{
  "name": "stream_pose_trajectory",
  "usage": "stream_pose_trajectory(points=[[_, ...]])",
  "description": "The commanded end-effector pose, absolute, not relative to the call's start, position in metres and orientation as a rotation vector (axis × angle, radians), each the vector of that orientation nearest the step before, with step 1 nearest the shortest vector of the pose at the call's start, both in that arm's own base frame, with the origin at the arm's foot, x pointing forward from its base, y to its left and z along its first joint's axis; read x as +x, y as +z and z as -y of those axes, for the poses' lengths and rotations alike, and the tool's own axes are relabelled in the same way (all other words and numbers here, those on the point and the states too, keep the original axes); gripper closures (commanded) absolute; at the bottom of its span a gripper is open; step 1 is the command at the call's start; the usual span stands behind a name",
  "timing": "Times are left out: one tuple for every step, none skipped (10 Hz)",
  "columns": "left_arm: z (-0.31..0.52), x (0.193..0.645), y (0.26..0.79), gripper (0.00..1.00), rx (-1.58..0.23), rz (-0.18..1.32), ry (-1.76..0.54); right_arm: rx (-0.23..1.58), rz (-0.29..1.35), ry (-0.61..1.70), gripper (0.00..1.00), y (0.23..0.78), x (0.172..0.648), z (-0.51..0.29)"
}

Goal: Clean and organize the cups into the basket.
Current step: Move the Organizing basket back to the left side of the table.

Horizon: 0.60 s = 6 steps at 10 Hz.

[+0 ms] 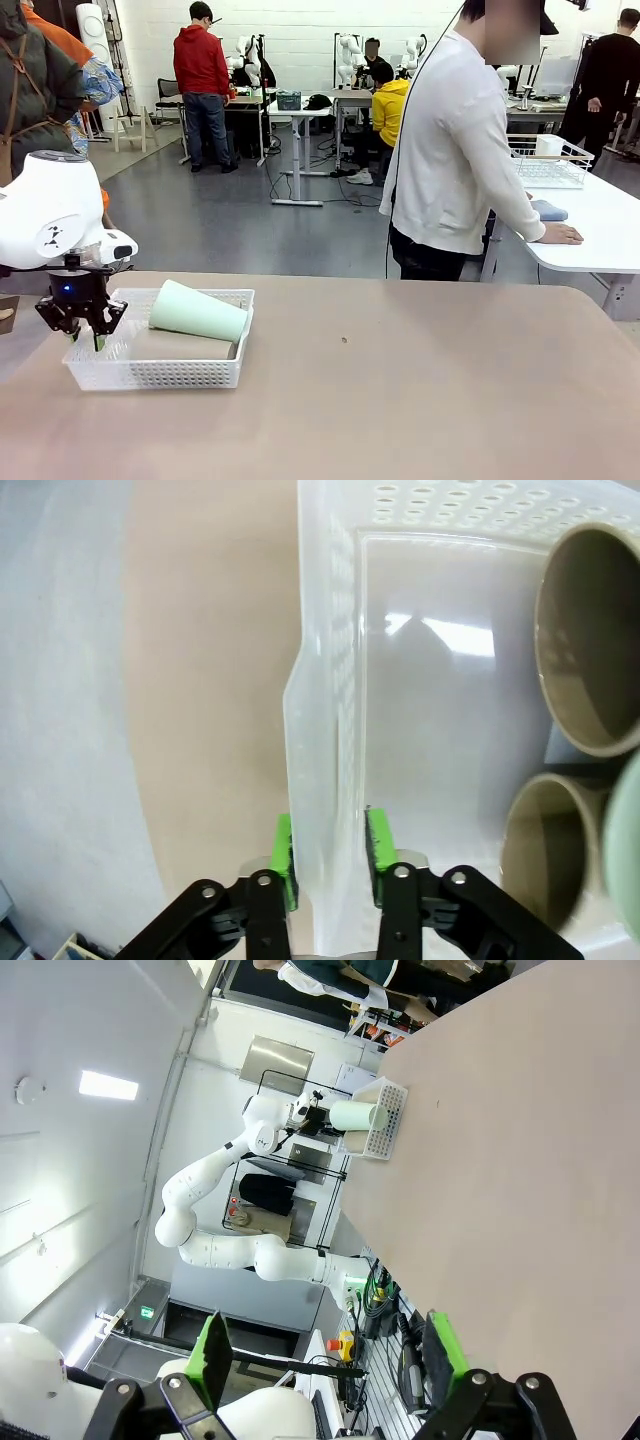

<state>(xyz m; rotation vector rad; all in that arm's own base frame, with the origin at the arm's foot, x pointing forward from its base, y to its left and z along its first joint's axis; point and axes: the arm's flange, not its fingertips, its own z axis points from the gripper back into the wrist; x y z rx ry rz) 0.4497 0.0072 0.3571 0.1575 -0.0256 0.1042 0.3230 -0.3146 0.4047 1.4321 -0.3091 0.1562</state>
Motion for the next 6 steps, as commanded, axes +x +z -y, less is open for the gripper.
stream_pose_trajectory(points=[[-0.006, 0.446, 0.366, 0.00, 0.175, 0.031, 0.090, 1.424, 0.309, 0.162, 0.00, 0.404, 0.322, 0.313], [-0.007, 0.445, 0.367, 0.00, 0.177, 0.032, 0.097, 1.424, 0.309, 0.162, 0.00, 0.404, 0.322, 0.313], [-0.003, 0.444, 0.372, 0.05, 0.183, 0.042, 0.105, 1.424, 0.309, 0.162, 0.00, 0.404, 0.322, 0.313], [0.002, 0.446, 0.381, 0.00, 0.223, 0.048, 0.140, 1.424, 0.309, 0.162, 0.00, 0.404, 0.322, 0.313], [0.015, 0.444, 0.404, 0.00, 0.223, 0.062, 0.177, 1.424, 0.309, 0.162, 0.00, 0.404, 0.322, 0.313], [0.033, 0.434, 0.437, 0.00, 0.188, 0.097, 0.198, 1.424, 0.309, 0.162, 0.00, 0.404, 0.322, 0.313]])
